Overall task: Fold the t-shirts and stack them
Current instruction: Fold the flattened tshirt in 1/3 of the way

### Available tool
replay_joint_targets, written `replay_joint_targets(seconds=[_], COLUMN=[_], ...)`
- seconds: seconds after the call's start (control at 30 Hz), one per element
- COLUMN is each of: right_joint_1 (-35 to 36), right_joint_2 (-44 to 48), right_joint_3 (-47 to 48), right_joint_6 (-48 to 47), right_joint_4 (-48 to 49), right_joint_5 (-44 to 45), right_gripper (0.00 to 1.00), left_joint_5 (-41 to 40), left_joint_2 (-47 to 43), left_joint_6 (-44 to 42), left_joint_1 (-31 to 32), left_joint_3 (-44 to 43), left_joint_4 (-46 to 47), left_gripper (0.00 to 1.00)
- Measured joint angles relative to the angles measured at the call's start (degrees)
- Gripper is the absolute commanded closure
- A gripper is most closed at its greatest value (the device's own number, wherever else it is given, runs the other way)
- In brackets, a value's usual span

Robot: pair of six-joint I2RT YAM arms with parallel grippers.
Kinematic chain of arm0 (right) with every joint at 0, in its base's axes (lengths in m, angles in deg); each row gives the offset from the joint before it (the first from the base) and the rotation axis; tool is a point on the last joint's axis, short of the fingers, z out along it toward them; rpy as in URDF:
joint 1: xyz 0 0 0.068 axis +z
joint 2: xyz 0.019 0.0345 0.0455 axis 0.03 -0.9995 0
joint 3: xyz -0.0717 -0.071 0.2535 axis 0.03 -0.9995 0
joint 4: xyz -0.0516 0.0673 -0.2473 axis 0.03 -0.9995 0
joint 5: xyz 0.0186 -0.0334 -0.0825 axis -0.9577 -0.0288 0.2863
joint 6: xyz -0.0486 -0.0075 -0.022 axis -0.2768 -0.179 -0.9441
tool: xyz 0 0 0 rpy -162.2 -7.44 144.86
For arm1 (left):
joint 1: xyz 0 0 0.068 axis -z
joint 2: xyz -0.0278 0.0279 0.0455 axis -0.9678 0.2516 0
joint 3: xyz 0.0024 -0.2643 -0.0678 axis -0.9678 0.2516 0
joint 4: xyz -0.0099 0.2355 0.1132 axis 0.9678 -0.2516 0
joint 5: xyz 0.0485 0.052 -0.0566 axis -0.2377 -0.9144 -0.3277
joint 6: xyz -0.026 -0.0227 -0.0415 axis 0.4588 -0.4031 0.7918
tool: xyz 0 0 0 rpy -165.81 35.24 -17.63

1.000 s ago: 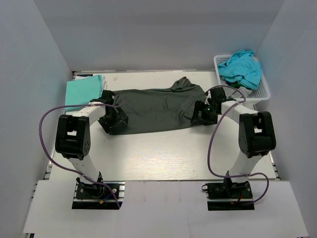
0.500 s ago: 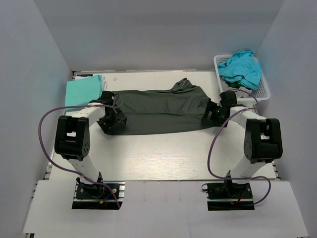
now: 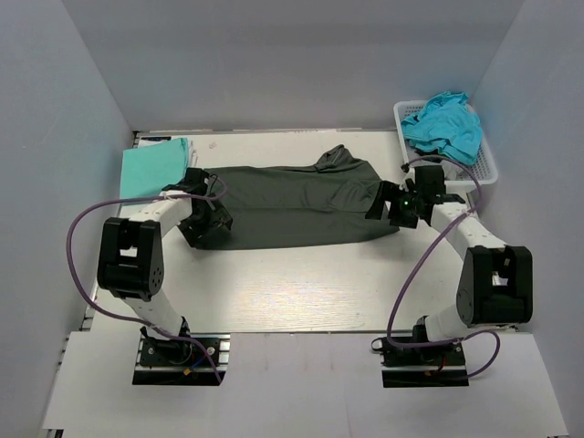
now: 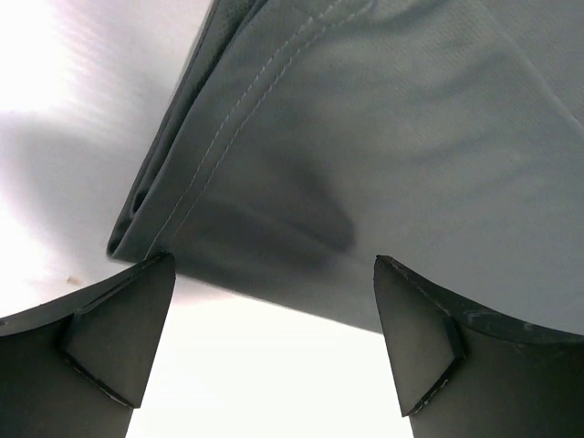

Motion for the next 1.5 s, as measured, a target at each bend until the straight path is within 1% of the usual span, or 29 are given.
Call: replay_joint_targets(seconds=[0.17,0.3,0.43,0.53,0.6,0.67,0.8,0.97,1.07,1.13,1.23,1.3,1.4,1.5], right_joint_1=[1.05,1.95,2.89,3.8,4.46,5.11,6.21,7.69,9.22,10.45,11.85,12.52,13.35,13.73], right_joint_2=[-0.85,-6.91,-13.44,-17.07,-18.58,-18.69,-12.35,0.09,8.68,13.38,18.47,20.55,20.28,16.65], right_joint_3=[3.82,8.57,11.78,12.26,12.07,10.6,3.13,-9.49,-16.02,-18.38,-18.32,-16.15,-9.84,-2.6], right_joint_6=[-0.39,-0.09,0.28,0.28,0.37,1.11,3.41,6.86,8.41,9.01,9.09,8.87,8.17,7.15], right_joint_4=[0.02,0.83,1.53,1.49,0.92,1.4,3.08,1.25,-1.77,-5.51,-9.94,-12.37,-13.38,-11.61], right_joint_5=[-1.01,-1.27,-0.22,1.38,2.93,4.61,8.26,11.34,12.0,12.11,12.24,12.28,12.48,12.83], right_gripper=[0.1,0.1,0.1,0.1,0.1,0.1,0.1,0.1,0.1,0.1,0.1,0.1,0.1,0.1], left_joint_5=[-0.04,-0.02,0.17,0.33,0.46,0.94,1.95,4.79,6.99,7.87,7.8,7.3,5.42,2.99], left_joint_2=[-2.05,-1.62,0.42,4.57,6.73,5.88,1.25,-9.14,-17.05,-22.71,-30.18,-32.79,-31.93,-26.77], left_joint_6=[-0.63,-1.11,-1.31,-1.29,-1.25,-0.94,-0.42,0.46,1.01,1.18,1.36,1.31,1.31,1.07], left_joint_1=[-0.04,-0.13,-0.13,-0.13,-0.13,-0.09,-0.09,-0.09,-0.07,-0.07,-0.07,-0.07,-0.11,-0.42], left_joint_3=[-2.89,-7.19,-7.58,-7.58,-6.93,-5.42,0.85,12.11,18.71,21.03,20.48,17.86,12.28,6.84], left_joint_4=[-1.33,-0.24,2.21,2.97,3.37,4.61,8.26,9.25,5.53,1.4,-2.91,-4.76,-4.7,-3.91], left_gripper=[0.0,0.0,0.0,0.0,0.0,0.0,0.0,0.0,0.0,0.0,0.0,0.0,0.0,0.0])
